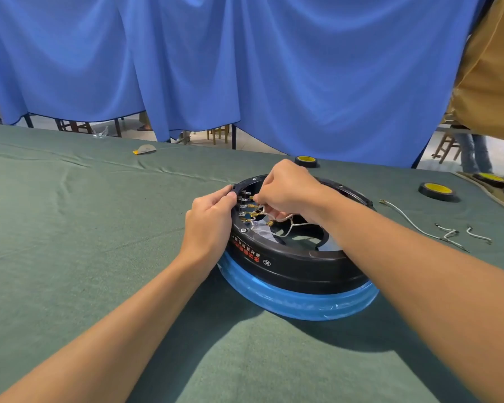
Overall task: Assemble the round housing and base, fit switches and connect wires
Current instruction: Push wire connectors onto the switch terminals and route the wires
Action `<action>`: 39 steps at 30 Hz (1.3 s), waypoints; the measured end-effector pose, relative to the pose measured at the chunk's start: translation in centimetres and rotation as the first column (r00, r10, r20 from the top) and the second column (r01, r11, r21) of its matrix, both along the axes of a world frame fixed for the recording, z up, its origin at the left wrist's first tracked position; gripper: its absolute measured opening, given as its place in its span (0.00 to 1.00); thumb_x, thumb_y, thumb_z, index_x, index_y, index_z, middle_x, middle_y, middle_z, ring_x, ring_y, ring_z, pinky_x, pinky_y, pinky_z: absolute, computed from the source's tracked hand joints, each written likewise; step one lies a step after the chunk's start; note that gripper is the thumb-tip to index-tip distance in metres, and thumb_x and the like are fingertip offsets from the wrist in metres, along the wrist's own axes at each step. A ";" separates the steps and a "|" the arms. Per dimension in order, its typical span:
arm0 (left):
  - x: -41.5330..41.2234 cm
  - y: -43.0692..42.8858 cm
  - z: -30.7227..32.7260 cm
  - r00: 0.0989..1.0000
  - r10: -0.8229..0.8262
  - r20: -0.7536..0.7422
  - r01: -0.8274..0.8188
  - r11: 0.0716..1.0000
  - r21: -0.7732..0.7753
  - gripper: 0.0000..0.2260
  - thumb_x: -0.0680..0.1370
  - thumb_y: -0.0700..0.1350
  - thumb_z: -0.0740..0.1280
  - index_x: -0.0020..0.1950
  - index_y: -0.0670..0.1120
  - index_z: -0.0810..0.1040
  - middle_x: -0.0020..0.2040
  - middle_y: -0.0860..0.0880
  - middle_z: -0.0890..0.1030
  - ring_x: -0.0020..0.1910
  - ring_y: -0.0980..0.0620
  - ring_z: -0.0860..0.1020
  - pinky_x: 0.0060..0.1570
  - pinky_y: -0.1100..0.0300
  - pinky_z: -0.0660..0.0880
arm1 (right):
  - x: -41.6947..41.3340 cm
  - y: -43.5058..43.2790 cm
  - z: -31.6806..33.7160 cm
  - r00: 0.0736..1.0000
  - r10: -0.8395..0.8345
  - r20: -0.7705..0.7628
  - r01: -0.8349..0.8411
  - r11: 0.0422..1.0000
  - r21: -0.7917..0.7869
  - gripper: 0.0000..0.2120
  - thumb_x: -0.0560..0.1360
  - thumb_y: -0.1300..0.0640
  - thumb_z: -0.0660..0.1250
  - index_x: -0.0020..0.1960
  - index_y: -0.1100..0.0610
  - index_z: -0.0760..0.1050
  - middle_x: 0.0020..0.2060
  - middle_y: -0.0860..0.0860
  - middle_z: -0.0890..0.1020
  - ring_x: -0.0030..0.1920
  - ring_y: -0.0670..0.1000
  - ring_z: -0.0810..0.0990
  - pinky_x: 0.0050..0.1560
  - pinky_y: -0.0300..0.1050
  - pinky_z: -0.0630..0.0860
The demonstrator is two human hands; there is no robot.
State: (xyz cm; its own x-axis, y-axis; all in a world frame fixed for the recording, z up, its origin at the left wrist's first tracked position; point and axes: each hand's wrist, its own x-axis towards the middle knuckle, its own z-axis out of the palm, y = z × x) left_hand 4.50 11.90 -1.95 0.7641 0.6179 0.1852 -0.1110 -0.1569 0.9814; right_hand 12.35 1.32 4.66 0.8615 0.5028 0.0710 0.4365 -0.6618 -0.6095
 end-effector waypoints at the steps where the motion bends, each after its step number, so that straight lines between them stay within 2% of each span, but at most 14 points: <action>1: 0.0 0.0 0.0 1.000 0.000 0.001 0.000 1.000 0.003 0.25 0.70 0.54 0.62 0.63 0.47 0.82 0.55 0.49 0.85 0.59 0.46 0.80 0.65 0.43 0.73 | 0.0 0.0 -0.3 1.000 -0.005 -0.007 0.005 1.000 0.018 0.08 0.77 0.62 0.66 0.45 0.66 0.80 0.35 0.57 0.83 0.32 0.51 0.81 0.35 0.42 0.80; 5: 0.1 -0.1 -0.1 1.000 0.000 0.012 0.000 1.000 0.005 0.24 0.69 0.53 0.61 0.62 0.47 0.82 0.49 0.50 0.86 0.55 0.47 0.81 0.62 0.44 0.75 | 0.3 -0.5 -0.4 1.000 -0.020 -0.012 0.020 0.999 0.046 0.07 0.77 0.61 0.67 0.46 0.65 0.81 0.36 0.57 0.83 0.33 0.51 0.80 0.38 0.43 0.80; 8: 0.2 -0.1 -0.2 1.000 0.016 0.014 -0.016 1.000 0.011 0.20 0.69 0.53 0.62 0.57 0.51 0.84 0.43 0.53 0.86 0.53 0.48 0.82 0.61 0.44 0.76 | 0.3 -0.6 -0.6 1.000 -0.011 -0.016 0.012 0.997 0.071 0.07 0.77 0.62 0.67 0.47 0.64 0.81 0.35 0.56 0.82 0.33 0.50 0.79 0.42 0.45 0.81; 11: 0.2 -0.1 -0.2 0.999 0.028 0.023 -0.029 0.999 0.018 0.22 0.69 0.53 0.62 0.59 0.49 0.83 0.46 0.54 0.86 0.55 0.48 0.81 0.62 0.44 0.75 | 0.2 -0.4 -0.8 1.000 0.013 0.003 -0.013 0.997 0.070 0.06 0.77 0.62 0.67 0.48 0.64 0.81 0.37 0.57 0.82 0.37 0.52 0.81 0.49 0.51 0.82; 13: 0.4 0.0 -0.3 0.999 0.028 0.030 -0.028 0.999 0.019 0.24 0.69 0.53 0.62 0.61 0.47 0.82 0.50 0.52 0.85 0.56 0.48 0.81 0.64 0.45 0.74 | 0.2 -0.3 -0.9 0.999 0.017 0.036 -0.019 0.998 0.067 0.06 0.77 0.62 0.67 0.47 0.64 0.81 0.39 0.58 0.83 0.41 0.55 0.83 0.49 0.54 0.82; 15: 0.6 0.1 -0.5 0.999 0.032 0.033 -0.032 0.999 0.008 0.23 0.68 0.52 0.63 0.60 0.48 0.82 0.49 0.53 0.85 0.56 0.49 0.81 0.63 0.45 0.74 | 0.3 -0.2 -0.9 0.999 0.018 0.046 -0.021 0.998 0.061 0.06 0.77 0.62 0.67 0.46 0.63 0.82 0.38 0.58 0.84 0.40 0.55 0.84 0.47 0.53 0.83; 19: 0.6 0.3 -0.3 1.000 0.013 0.008 -0.013 1.000 0.014 0.12 0.69 0.52 0.62 0.44 0.60 0.84 0.37 0.61 0.84 0.53 0.50 0.82 0.63 0.44 0.75 | 0.3 -0.3 -0.9 0.999 0.027 0.037 -0.029 0.998 0.051 0.06 0.77 0.61 0.67 0.47 0.63 0.82 0.37 0.57 0.84 0.37 0.54 0.84 0.46 0.50 0.83; 22: 0.5 0.3 -0.3 1.000 0.014 0.028 -0.014 1.000 0.007 0.18 0.69 0.52 0.63 0.56 0.53 0.83 0.40 0.59 0.85 0.54 0.48 0.82 0.63 0.44 0.74 | 0.2 -0.2 -0.9 0.999 0.035 0.038 -0.037 0.998 0.050 0.06 0.77 0.61 0.67 0.48 0.63 0.82 0.39 0.57 0.83 0.41 0.55 0.84 0.48 0.52 0.82; 24: 0.6 0.3 -0.4 0.999 0.019 0.027 -0.019 1.000 0.013 0.21 0.69 0.53 0.62 0.59 0.50 0.82 0.38 0.59 0.85 0.53 0.48 0.82 0.62 0.43 0.75 | 0.2 -0.1 -0.9 0.998 0.039 0.041 -0.041 0.998 0.048 0.07 0.77 0.61 0.67 0.50 0.63 0.81 0.41 0.58 0.83 0.43 0.55 0.84 0.49 0.53 0.82; 26: 0.5 0.3 -0.4 1.000 0.016 0.026 -0.017 1.000 0.023 0.21 0.69 0.53 0.62 0.58 0.51 0.82 0.36 0.59 0.85 0.52 0.48 0.82 0.61 0.43 0.75 | 0.2 -0.1 -0.9 0.998 0.041 0.051 -0.043 0.998 0.042 0.07 0.77 0.61 0.67 0.51 0.63 0.81 0.42 0.58 0.83 0.44 0.55 0.84 0.50 0.54 0.82; 30: 0.4 0.1 -0.4 1.000 0.018 0.019 -0.018 1.000 0.010 0.21 0.69 0.53 0.62 0.58 0.51 0.82 0.44 0.52 0.86 0.54 0.46 0.82 0.62 0.42 0.75 | 0.0 0.0 -0.9 0.996 0.055 0.075 -0.058 0.997 0.041 0.07 0.78 0.63 0.66 0.51 0.64 0.81 0.42 0.58 0.83 0.46 0.56 0.83 0.50 0.55 0.81; 34: 0.4 0.1 -0.3 1.000 0.006 0.018 -0.007 1.000 0.018 0.21 0.69 0.53 0.62 0.58 0.52 0.82 0.40 0.55 0.85 0.53 0.47 0.82 0.62 0.42 0.75 | -0.1 0.1 -1.0 0.991 0.069 0.117 -0.072 0.997 0.024 0.08 0.78 0.64 0.64 0.52 0.64 0.82 0.44 0.58 0.82 0.51 0.57 0.79 0.53 0.56 0.79; 37: 0.4 0.1 -0.3 1.000 0.014 0.021 -0.014 1.000 0.021 0.23 0.69 0.53 0.62 0.61 0.49 0.82 0.45 0.53 0.85 0.55 0.46 0.81 0.63 0.43 0.74 | -0.1 0.1 -0.9 0.988 0.079 0.132 -0.082 0.996 0.018 0.08 0.78 0.63 0.65 0.52 0.63 0.82 0.39 0.55 0.80 0.47 0.55 0.78 0.54 0.53 0.79; 39: 0.4 0.1 -0.3 1.000 0.017 0.013 -0.017 0.999 0.028 0.22 0.69 0.54 0.62 0.59 0.52 0.82 0.46 0.52 0.86 0.55 0.46 0.81 0.63 0.43 0.74 | -0.1 -0.1 -0.9 0.987 0.087 0.133 -0.090 0.996 0.017 0.08 0.78 0.63 0.65 0.52 0.63 0.82 0.36 0.53 0.79 0.44 0.53 0.77 0.54 0.52 0.79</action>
